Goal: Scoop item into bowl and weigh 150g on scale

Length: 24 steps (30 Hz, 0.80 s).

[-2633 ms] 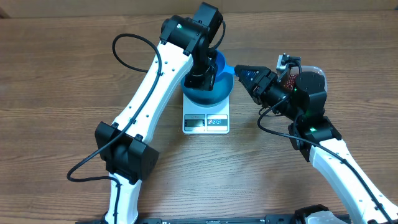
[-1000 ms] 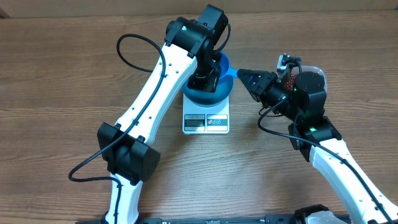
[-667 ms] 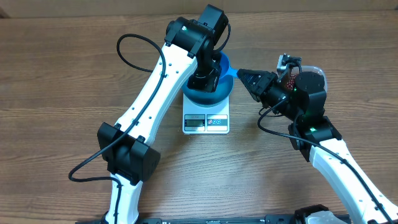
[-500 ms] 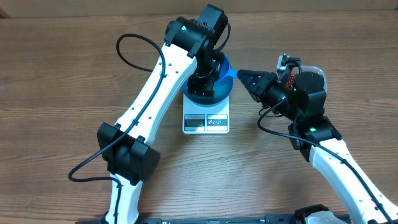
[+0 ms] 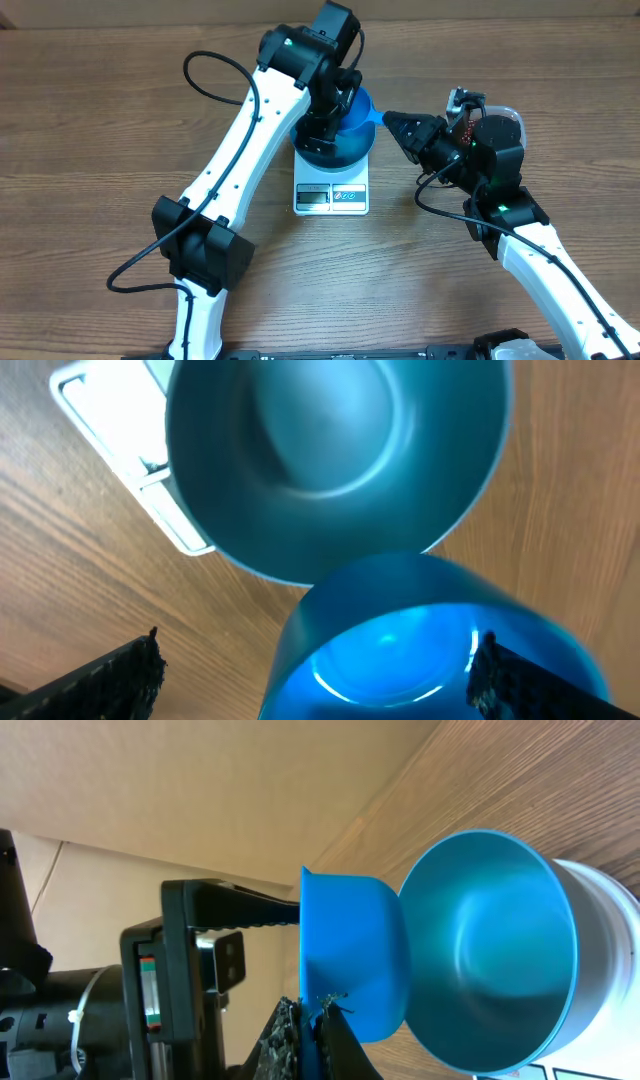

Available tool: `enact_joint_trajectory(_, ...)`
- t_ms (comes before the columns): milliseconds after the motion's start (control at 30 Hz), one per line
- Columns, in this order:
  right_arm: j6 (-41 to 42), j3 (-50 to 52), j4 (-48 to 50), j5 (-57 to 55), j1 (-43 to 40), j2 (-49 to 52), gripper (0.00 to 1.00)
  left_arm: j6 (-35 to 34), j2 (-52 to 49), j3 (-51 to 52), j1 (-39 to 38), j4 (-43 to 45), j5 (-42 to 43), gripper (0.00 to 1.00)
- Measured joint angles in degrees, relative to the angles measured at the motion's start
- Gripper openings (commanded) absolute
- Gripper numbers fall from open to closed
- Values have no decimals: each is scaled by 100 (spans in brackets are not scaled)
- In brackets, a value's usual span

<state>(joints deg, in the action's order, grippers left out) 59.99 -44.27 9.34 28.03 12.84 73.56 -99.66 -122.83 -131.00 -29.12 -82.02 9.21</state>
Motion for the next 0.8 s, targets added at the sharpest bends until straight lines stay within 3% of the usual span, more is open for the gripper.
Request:
enact_joint_trajectory(367,-116,0,-146,-157,-192,0,4,1390,769,0,295,129,-367,99)
enact_joint_trajectory(800,-1235,0,-326,-190,-313,0,4,4133,1204,-31,577,136,-649,100)
